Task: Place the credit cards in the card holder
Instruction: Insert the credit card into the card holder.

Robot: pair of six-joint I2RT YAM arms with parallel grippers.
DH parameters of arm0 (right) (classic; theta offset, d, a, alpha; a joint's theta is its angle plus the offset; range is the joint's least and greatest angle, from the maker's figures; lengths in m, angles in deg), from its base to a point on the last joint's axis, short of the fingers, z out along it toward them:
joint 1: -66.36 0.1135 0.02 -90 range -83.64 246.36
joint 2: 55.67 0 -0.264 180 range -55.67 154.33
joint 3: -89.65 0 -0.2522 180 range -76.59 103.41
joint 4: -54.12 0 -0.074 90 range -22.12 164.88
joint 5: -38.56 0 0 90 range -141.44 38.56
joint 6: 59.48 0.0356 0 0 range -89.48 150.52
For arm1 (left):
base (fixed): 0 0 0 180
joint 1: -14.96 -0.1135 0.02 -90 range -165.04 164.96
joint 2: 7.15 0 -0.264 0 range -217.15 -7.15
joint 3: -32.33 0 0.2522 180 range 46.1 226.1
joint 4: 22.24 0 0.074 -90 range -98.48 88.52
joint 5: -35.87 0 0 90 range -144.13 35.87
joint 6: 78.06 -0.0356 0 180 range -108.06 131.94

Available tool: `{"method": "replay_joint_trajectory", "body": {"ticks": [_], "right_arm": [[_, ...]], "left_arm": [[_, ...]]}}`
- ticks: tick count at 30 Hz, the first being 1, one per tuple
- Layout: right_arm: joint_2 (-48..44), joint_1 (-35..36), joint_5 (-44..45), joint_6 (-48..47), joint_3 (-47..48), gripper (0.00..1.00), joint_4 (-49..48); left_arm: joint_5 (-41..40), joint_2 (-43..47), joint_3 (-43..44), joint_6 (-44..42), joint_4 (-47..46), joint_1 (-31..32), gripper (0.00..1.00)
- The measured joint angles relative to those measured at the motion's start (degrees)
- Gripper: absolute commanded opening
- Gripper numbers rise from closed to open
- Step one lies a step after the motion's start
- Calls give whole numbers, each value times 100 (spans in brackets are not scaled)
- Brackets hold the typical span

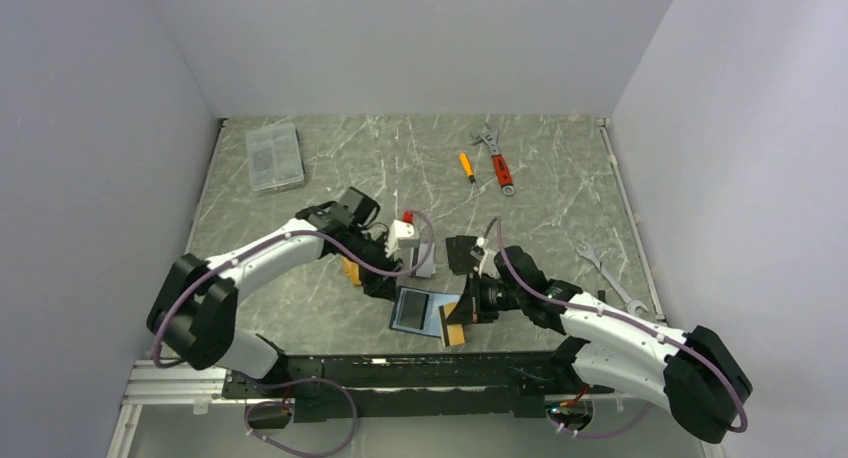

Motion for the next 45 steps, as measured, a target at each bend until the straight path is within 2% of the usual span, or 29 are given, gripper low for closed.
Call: {"method": "replay_joint_trajectory", "body": {"ticks": [6,17,24,45], "right_arm": [[-87,-35,144,90,-157,0,520],[-522,-343,201,105,-476,0,911],[-802,-439,197,151,-673,0,977],[-234,-525,155,249,-804,0,601]], "left_arm": [[-881,-691,-4,-409,33,577,63],[-1591,-1067,-44,-656,-92,1067,60],[-1899,-1217,-9,-809,-129,1338,59],[-2184,-1362,153,-1047,-94,1495,51]]}}
